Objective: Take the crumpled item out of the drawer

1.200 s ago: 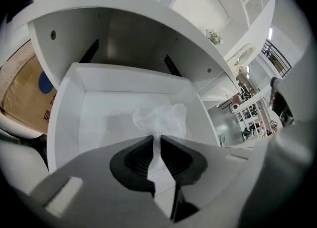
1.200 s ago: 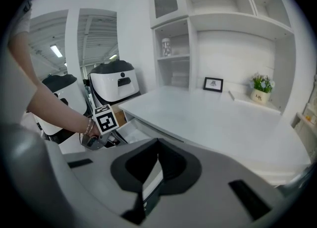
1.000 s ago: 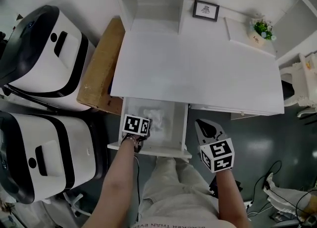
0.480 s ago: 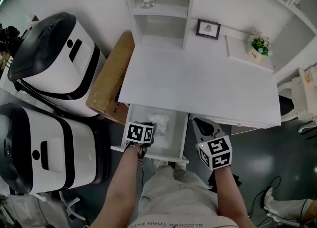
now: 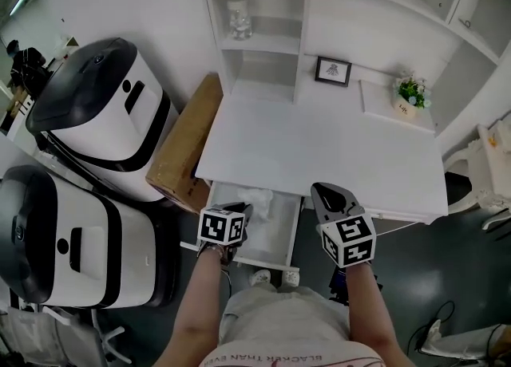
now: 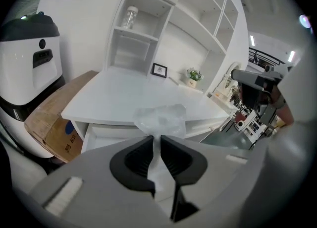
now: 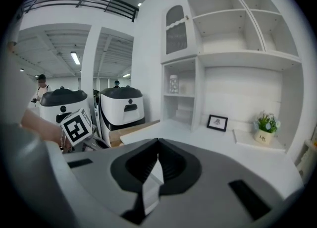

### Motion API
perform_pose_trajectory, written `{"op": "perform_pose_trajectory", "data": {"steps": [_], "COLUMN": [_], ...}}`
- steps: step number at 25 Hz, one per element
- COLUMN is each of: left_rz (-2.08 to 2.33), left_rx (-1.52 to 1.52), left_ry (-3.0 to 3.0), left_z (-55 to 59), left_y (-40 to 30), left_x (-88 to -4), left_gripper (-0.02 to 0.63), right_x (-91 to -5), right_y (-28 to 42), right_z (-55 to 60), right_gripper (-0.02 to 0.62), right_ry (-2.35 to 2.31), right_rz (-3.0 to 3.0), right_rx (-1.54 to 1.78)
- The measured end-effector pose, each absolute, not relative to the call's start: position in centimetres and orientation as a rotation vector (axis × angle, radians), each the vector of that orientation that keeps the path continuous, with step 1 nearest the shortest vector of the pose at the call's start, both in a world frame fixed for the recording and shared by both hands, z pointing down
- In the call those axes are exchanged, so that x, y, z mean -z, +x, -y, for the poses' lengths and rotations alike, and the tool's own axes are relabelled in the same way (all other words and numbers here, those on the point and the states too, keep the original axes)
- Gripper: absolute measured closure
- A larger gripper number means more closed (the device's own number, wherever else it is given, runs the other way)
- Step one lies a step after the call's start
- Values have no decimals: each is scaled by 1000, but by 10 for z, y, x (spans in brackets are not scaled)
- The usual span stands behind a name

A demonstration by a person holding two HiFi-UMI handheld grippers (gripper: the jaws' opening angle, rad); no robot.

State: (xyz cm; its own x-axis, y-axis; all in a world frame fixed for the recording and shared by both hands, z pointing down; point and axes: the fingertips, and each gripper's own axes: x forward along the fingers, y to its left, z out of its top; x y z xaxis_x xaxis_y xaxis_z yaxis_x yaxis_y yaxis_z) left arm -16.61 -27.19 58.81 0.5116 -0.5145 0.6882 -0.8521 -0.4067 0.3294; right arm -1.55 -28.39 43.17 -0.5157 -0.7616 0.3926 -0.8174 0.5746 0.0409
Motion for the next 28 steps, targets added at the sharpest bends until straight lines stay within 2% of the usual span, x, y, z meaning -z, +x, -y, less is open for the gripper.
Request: {"op": "perform_pose_trajectory", "data": {"steps": [16,28], "left_rz": [1362,1604], "left_rx": [-474,-161], "left_ry": [2349,2620], "left_z": [303,316], "left_y": [-171,-179], "left_x": [-449,-325], "left_gripper": [549,549], "right_x": [-363,-292], "right_y": [-12,-9], "right_z": [304,306], "right_gripper": [589,589], "right_ry": [1379,1434], "right_rz": [2547,2635], "right_rx": [-59,111]}}
